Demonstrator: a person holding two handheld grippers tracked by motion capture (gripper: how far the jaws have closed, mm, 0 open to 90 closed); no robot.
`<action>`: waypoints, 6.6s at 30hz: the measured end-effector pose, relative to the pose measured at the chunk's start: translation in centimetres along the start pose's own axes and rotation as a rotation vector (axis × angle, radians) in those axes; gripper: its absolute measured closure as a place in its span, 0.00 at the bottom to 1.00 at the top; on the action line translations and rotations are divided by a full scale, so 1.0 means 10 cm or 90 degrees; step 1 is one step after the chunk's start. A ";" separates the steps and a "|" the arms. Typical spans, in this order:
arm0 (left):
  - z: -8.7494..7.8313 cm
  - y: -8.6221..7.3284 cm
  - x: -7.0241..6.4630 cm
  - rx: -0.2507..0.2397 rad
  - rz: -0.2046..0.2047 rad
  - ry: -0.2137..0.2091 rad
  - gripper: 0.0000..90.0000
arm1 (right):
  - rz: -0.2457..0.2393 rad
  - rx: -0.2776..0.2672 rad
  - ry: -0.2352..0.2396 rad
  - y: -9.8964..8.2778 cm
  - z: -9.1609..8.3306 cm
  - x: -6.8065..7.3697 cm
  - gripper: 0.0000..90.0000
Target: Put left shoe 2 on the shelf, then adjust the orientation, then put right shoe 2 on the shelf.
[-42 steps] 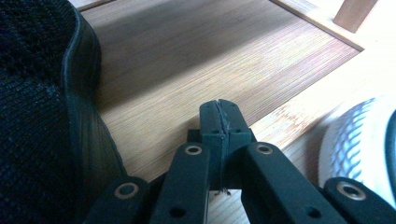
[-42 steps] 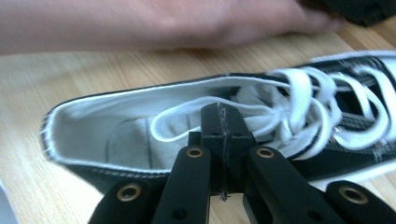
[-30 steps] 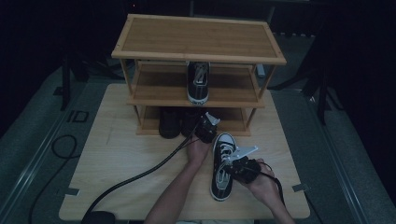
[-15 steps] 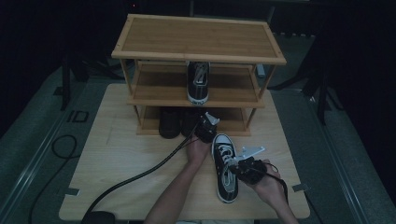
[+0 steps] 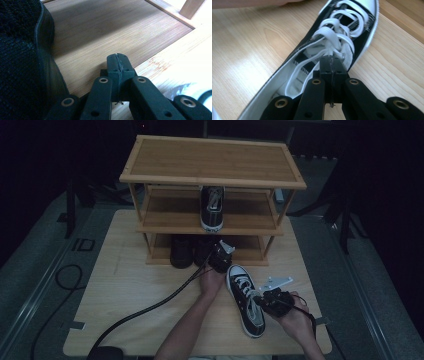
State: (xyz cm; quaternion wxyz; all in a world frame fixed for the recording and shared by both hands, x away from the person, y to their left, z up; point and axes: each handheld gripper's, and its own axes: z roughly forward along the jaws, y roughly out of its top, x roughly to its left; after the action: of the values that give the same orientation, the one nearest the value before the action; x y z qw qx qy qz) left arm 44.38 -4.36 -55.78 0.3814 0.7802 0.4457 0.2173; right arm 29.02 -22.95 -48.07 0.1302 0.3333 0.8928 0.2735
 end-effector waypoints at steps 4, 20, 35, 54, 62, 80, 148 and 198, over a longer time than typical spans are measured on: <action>0.00 0.00 0.00 0.000 -0.001 0.000 1.00 | 0.010 0.003 -0.028 -0.05 -0.04 -0.08 1.00; 0.00 0.00 0.00 0.000 0.001 0.002 1.00 | 0.031 -0.064 -0.037 -0.06 -0.23 -0.13 0.85; 0.00 0.00 0.00 0.000 0.000 0.003 1.00 | 0.068 -0.027 -0.040 -0.17 -0.12 -0.19 0.82; 0.00 0.00 -0.01 0.000 0.001 0.006 1.00 | 0.095 0.031 -0.048 -0.12 0.13 -0.15 0.84; 0.00 0.00 -0.01 0.000 0.000 0.007 1.00 | 0.086 0.042 -0.074 -0.09 0.17 -0.13 0.91; 0.00 0.00 -0.01 0.000 0.002 0.007 1.00 | 0.114 0.021 -0.056 -0.09 0.08 -0.28 0.98; 0.01 0.00 -0.01 0.003 0.006 0.010 1.00 | 0.175 -0.088 -0.075 0.06 -0.54 -0.78 0.98; 0.01 0.00 -0.01 -0.007 -0.004 0.011 1.00 | 0.126 -0.123 -0.057 0.41 -0.88 -0.87 0.98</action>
State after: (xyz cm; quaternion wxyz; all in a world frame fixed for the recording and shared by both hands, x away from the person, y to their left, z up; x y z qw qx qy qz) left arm 44.42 -4.55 -55.84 0.3822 0.7749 0.4504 0.2252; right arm 33.99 -29.66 -38.09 0.1736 0.4172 0.8186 0.3546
